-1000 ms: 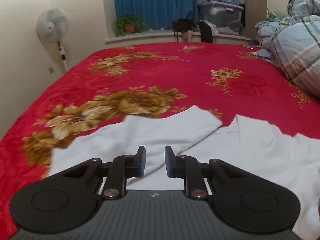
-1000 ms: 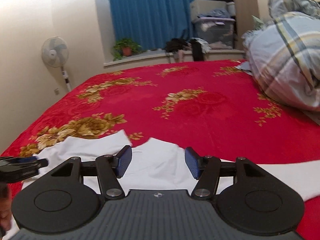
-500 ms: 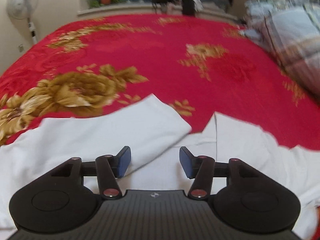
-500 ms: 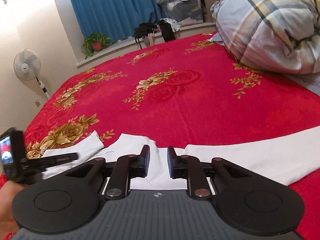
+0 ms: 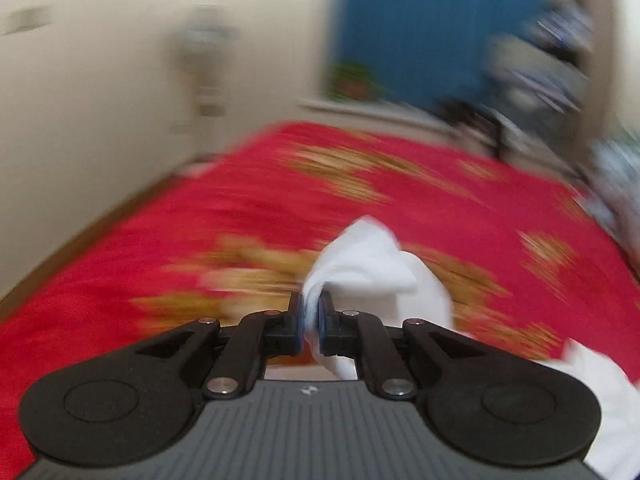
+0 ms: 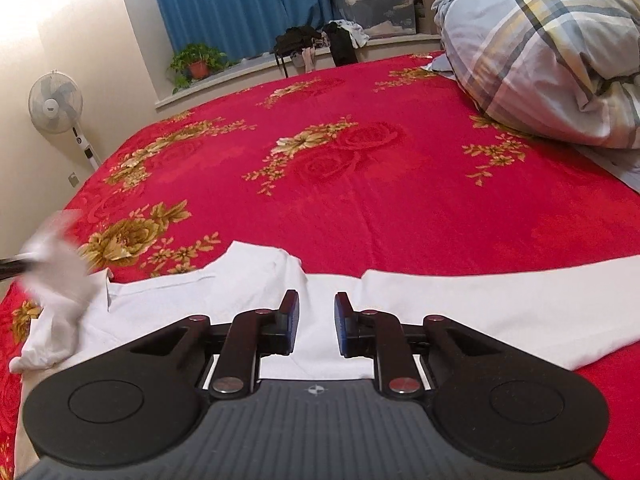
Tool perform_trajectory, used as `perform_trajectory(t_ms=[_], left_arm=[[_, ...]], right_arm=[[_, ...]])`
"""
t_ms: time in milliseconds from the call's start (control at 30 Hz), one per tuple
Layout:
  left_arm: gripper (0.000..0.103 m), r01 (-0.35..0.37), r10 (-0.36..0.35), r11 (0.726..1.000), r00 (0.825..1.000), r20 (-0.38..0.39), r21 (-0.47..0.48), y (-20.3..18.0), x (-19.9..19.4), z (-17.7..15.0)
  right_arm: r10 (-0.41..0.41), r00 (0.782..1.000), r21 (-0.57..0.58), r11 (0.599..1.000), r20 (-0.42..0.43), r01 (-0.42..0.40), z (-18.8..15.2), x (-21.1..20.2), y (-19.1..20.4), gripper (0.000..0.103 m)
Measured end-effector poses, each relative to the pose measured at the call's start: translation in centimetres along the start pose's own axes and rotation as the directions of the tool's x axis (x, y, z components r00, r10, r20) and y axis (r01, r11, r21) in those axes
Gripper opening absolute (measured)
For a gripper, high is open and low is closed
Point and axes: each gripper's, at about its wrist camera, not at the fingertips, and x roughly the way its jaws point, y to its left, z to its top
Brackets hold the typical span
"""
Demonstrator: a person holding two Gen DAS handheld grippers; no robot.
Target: Fold small clothes
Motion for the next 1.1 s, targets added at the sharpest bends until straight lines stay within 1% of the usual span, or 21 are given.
perform_trajectory(t_ms=[67, 133, 167, 233, 267, 300, 367, 400, 467, 500, 533, 567, 667, 800, 867, 933, 967, 1000, 1033, 1067, 1100], left_arm=[[0.007, -0.130, 0.133, 0.985, 0.991, 0.015, -0.113, 8.6, -2.1, 0.0], [0.008, -0.278, 0.286, 0.923, 0.958, -0.007, -0.266, 17.6, -3.8, -0.8], [0.010, -0.341, 0.352, 0.878, 0.936, -0.031, -0.336, 21.2, -4.3, -1.4], [0.014, -0.450, 0.458, 0.751, 0.882, -0.109, -0.484, 27.4, -5.4, -3.5], [0.017, -0.467, 0.470, 0.696, 0.871, -0.146, -0.545, 29.2, -5.7, -4.6], [0.017, -0.455, 0.449, 0.654, 0.876, -0.173, -0.604, 30.6, -5.9, -5.8], [0.017, -0.403, 0.369, 0.614, 0.907, -0.205, -0.678, 31.7, -5.6, -7.1], [0.019, -0.363, 0.309, 0.617, 0.928, -0.209, -0.699, 31.7, -5.0, -7.5], [0.043, -0.268, 0.167, 0.646, 0.963, -0.210, -0.715, 31.5, -3.5, -7.8], [0.047, -0.226, 0.096, 0.654, 0.971, -0.217, -0.722, 31.4, -2.6, -7.9], [0.050, -0.205, 0.034, 0.653, 0.970, -0.242, -0.729, 31.6, -1.5, -8.2], [0.050, -0.206, 0.009, 0.645, 0.965, -0.261, -0.736, 31.6, -0.9, -8.4], [0.050, -0.226, -0.020, 0.600, 0.955, -0.297, -0.767, 32.3, 0.4, -9.5], [0.050, -0.218, -0.024, 0.567, 0.960, -0.280, -0.794, 33.7, 2.1, -10.6], [0.050, -0.197, -0.029, 0.525, 0.968, -0.249, -0.828, 34.9, 2.1, -11.2], [0.050, -0.192, -0.029, 0.467, 0.972, -0.232, -0.863, 35.6, 1.7, -12.0], [0.046, -0.189, -0.029, 0.447, 0.974, -0.225, -0.875, 36.1, 2.0, -12.3], [0.038, -0.187, -0.024, 0.447, 0.975, -0.221, -0.875, 36.3, 2.3, -12.4], [0.005, -0.192, -0.006, 0.465, 0.975, -0.220, -0.864, 36.6, 2.1, -12.1], [0.004, -0.213, 0.043, 0.504, 0.974, -0.222, -0.837, 36.6, 1.8, -11.7], [0.004, -0.244, 0.120, 0.556, 0.969, -0.214, -0.795, 36.5, 1.3, -10.9]], right_arm=[[0.007, 1.000, 0.003, 1.000, -0.012, -0.007, -0.2, 0.0, 0.2, 0.020], [0.013, 1.000, 0.000, 1.000, -0.019, -0.013, -0.4, 0.0, 0.5, 0.020], [0.016, 1.000, -0.003, 1.000, -0.020, -0.017, -0.4, -0.1, 0.6, 0.020], [0.020, 1.000, -0.005, 1.000, -0.019, -0.020, -0.6, -0.3, 1.1, 0.022], [0.019, 1.000, -0.010, 1.000, -0.020, -0.020, -0.7, -0.3, 1.2, 0.025], [0.016, 1.000, -0.015, 1.000, -0.023, -0.017, -0.8, -0.2, 1.4, 0.026], [0.008, 0.999, -0.012, 1.000, -0.035, -0.008, -1.1, 0.0, 1.6, 0.027], [0.004, 0.999, -0.003, 1.000, -0.046, -0.004, -1.3, 0.2, 1.7, 0.028], [0.005, 0.998, 0.019, 1.000, -0.070, -0.004, -1.6, 0.6, 1.6, 0.028], [0.006, 0.997, 0.030, 1.000, -0.082, -0.004, -1.8, 0.8, 1.6, 0.029], [0.005, 0.995, 0.039, 0.999, -0.096, -0.001, -2.0, 1.1, 1.6, 0.029], [0.003, 0.994, 0.045, 0.999, -0.109, 0.002, -2.2, 1.3, 1.5, 0.029], [-0.009, 0.990, 0.050, 0.999, -0.141, 0.016, -2.9, 2.0, 1.3, 0.029], [-0.022, 0.987, 0.039, 0.999, -0.160, 0.029, -3.4, 2.4, 1.0, 0.029], [-0.027, 0.986, 0.031, 0.999, -0.166, 0.032, -3.7, 2.5, 1.0, 0.029], [-0.026, 0.985, 0.025, 0.999, -0.172, 0.031, -3.8, 2.7, 1.0, 0.029], [-0.024, 0.984, 0.022, 0.999, -0.175, 0.028, -3.8, 2.8, 1.0, 0.029], [-0.021, 0.984, 0.017, 1.000, -0.177, 0.025, -3.8, 2.9, 1.1, 0.029], [-0.021, 0.984, 0.014, 1.000, -0.178, 0.024, -3.8, 2.9, 1.1, 0.029], [-0.023, 0.984, 0.013, 1.000, -0.179, 0.025, -3.8, 3.0, 1.2, 0.029], [-0.025, 0.983, 0.013, 1.000, -0.180, 0.028, -3.8, 3.1, 1.2, 0.029]])
